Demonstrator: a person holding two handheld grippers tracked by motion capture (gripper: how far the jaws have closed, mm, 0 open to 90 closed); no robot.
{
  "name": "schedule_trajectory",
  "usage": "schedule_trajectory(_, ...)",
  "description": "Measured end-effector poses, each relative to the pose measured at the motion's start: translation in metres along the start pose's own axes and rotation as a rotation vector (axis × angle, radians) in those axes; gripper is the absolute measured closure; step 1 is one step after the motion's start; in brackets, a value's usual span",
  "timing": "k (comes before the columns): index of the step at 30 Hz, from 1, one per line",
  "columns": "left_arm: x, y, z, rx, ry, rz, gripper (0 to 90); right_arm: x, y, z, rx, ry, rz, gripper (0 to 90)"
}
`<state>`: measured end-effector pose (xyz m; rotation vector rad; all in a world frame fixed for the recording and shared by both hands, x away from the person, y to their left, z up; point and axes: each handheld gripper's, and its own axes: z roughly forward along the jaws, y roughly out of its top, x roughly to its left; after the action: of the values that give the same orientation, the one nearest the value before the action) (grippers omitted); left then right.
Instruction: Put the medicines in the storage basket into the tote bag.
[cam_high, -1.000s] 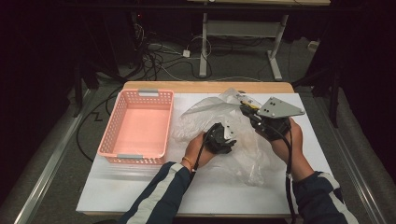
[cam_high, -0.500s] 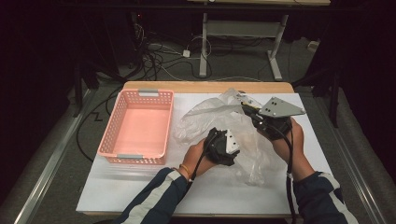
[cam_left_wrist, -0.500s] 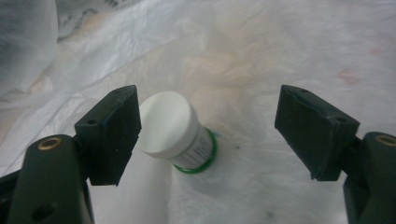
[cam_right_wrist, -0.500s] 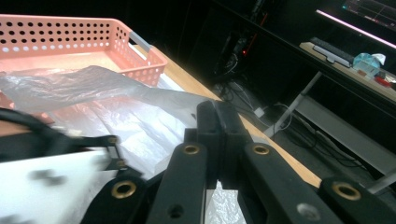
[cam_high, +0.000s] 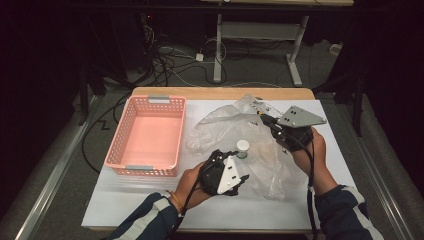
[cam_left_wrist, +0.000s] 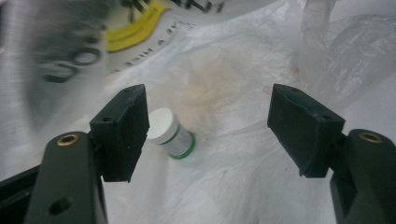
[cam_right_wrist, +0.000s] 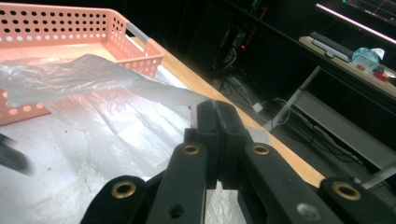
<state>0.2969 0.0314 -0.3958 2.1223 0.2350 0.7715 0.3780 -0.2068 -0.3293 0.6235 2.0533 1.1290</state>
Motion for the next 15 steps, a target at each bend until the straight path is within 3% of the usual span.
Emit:
schedule_trajectory(4,0.013,-0.012,-0.03,-0.031,0.105,-0.058,23.2,-0.001,-0.003,0.0,0.006,-0.002,-0.003,90.0)
schedule_trajectory(9,0.03,-0.035,-0.05,-0.004,0.204,-0.121,21.2,-0.005,-0.006,-0.002,0.01,-0.011,0.005,90.0)
schedule_trajectory(13,0.041,-0.048,-0.042,0.071,0.163,-0.189,19.2,-0.007,-0.008,-0.003,0.014,-0.018,0.001,90.0)
schedule_trajectory(15,0.043,-0.053,-0.035,0.11,0.141,-0.184,20.9,-0.007,-0.009,-0.003,0.016,-0.018,0.004,90.0)
